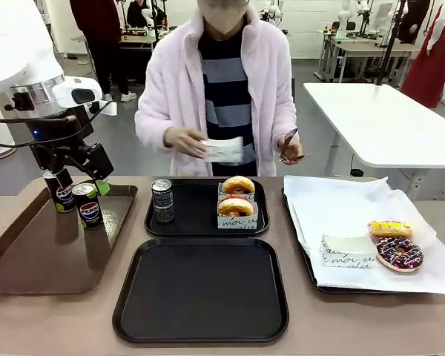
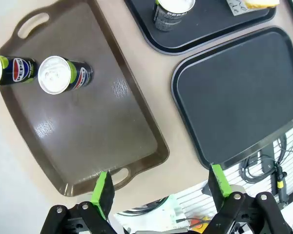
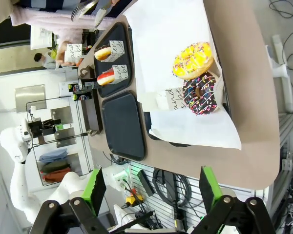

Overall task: Set up donuts and drinks on trays.
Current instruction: Pick up one Pepsi coke from the Handle tray and place it on the Flat Tray without a Pepsi coke.

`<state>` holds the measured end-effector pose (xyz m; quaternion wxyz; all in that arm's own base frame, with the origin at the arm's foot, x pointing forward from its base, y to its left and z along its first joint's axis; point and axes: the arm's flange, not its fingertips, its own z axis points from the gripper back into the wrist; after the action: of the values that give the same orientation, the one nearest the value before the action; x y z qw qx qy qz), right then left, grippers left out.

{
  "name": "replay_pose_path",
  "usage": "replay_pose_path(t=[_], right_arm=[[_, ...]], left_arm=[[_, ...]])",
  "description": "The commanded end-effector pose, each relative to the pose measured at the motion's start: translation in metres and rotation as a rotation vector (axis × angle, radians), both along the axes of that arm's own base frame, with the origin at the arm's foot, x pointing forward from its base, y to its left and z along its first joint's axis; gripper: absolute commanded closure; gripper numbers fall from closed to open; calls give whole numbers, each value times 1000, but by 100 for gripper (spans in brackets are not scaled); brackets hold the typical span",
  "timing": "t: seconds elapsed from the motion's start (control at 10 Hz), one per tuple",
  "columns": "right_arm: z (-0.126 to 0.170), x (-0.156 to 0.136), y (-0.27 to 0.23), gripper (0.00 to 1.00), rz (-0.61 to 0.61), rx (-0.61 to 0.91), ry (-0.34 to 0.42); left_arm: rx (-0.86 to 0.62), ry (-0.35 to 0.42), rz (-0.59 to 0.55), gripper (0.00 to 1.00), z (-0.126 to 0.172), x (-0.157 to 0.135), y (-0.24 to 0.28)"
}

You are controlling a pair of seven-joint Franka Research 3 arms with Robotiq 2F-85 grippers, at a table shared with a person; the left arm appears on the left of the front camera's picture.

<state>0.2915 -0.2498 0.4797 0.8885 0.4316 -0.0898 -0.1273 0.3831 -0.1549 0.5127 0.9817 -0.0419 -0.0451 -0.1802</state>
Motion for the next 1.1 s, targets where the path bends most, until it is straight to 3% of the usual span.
replay_pose_path(t=[0.0,0.4,0.5,0.8,1.0], right_arm=[[1,-1,1,0,4,3,1],[1,-1,1,0,4,3,1],[1,-1,1,0,4,3,1],[1,-1,1,0,4,3,1],[1,-1,1,0,4,3,1]], left_arm=[[1,-6,-13,0,3,0,-7],[6,-5,-13,0,1,-2,-7],[1,32,52,0,-5,23,7],[62,8,242,0,-28,116,30],[98,-58,355,0,-53,135,41]])
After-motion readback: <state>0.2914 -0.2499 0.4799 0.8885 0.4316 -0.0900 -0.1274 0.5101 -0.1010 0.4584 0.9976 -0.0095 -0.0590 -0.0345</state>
